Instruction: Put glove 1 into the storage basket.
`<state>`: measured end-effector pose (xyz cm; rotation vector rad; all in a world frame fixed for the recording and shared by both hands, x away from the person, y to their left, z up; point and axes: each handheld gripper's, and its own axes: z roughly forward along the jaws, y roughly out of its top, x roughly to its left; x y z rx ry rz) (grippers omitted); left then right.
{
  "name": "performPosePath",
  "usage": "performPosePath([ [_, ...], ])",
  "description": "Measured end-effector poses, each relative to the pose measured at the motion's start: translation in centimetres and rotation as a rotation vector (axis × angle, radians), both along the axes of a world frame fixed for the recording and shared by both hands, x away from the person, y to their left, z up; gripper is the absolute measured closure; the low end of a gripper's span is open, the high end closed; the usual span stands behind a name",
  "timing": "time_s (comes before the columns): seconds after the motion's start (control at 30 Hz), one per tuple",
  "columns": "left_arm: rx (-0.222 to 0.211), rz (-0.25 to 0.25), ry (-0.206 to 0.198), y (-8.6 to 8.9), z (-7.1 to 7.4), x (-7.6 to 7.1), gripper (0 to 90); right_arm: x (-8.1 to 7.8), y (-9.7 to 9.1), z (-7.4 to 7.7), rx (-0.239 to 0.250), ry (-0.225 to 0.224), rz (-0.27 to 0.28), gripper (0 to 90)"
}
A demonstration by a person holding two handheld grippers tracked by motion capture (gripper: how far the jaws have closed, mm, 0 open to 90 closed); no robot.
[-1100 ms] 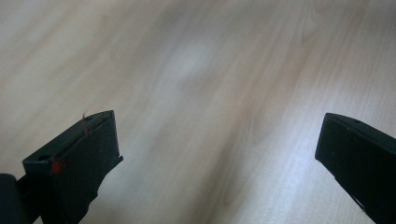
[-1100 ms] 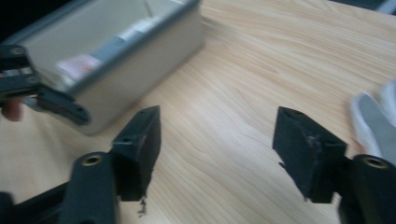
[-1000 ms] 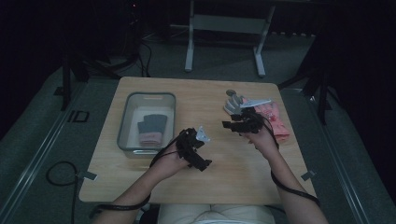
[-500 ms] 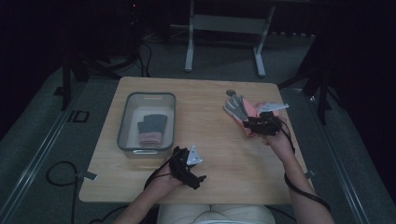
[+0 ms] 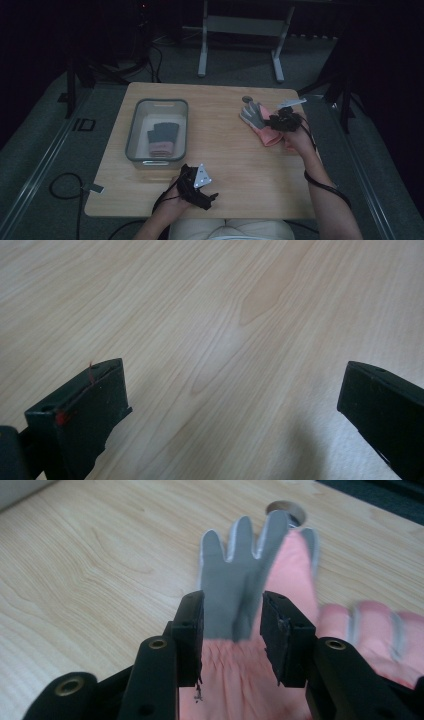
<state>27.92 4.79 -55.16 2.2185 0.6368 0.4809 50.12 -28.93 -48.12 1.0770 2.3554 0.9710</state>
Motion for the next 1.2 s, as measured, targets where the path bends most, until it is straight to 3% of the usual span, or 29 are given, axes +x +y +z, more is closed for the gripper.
performPosePath([
  [0.07, -0.035, 0.005, 0.013, 0.1, -0.1, 0.0, 0.0, 0.7, 0.8, -0.5, -0.005, 0.013, 0.016, 61.2],
  [0.2, -0.016, -0.004, 0.008, 0.2, -0.2, 0.2, 0.0, 2.2, 1.9, -1.8, -0.034, 0.050, 0.020, 61.1],
  [0.27, -0.011, 0.004, 0.004, 0.2, -0.3, 0.2, 0.0, 2.8, 2.1, -2.6, -0.079, 0.058, 0.013, 61.7],
  [0.4, -0.032, -0.003, -0.002, 0.3, -0.3, 0.0, 0.0, 3.5, 2.3, -3.9, -0.118, 0.106, 0.004, 67.4],
  [0.57, -0.031, -0.013, -0.036, 0.3, -0.5, -0.4, 0.0, 3.7, 2.1, -4.4, -0.065, 0.131, -0.049, 79.3],
  [0.6, -0.025, -0.013, -0.034, 0.3, -0.6, -0.5, 0.0, 3.5, 2.3, -4.3, -0.068, 0.125, -0.060, 82.6],
  [0.7, -0.020, 0.000, -0.042, 0.4, -0.7, -0.5, 0.0, 2.9, 2.5, -3.4, -0.016, 0.127, -0.111, 87.4],
  [0.77, -0.034, 0.008, -0.043, 0.6, -0.6, -0.4, 0.0, 2.0, 2.8, -2.5, 0.008, 0.100, -0.141, 87.9],
  [0.83, -0.040, 0.011, -0.052, 0.7, -0.5, -0.4, 0.0, 1.0, 3.2, -1.6, -0.009, 0.056, -0.140, 87.9],
  [0.93, -0.031, 0.012, -0.056, 0.6, -0.4, -0.4, 0.0, -0.6, 3.5, -0.1, 0.021, 0.031, -0.156, 88.0],
  [1.03, -0.037, 0.013, -0.055, 0.7, -0.3, -0.4, 0.0, -2.3, 3.7, 1.5, 0.086, 0.031, -0.169, 88.1],
  [1.2, -0.039, 0.017, -0.068, 0.7, -0.1, -0.5, 0.0, -5.6, 4.3, 3.5, 0.191, 0.044, -0.251, 88.3],
])
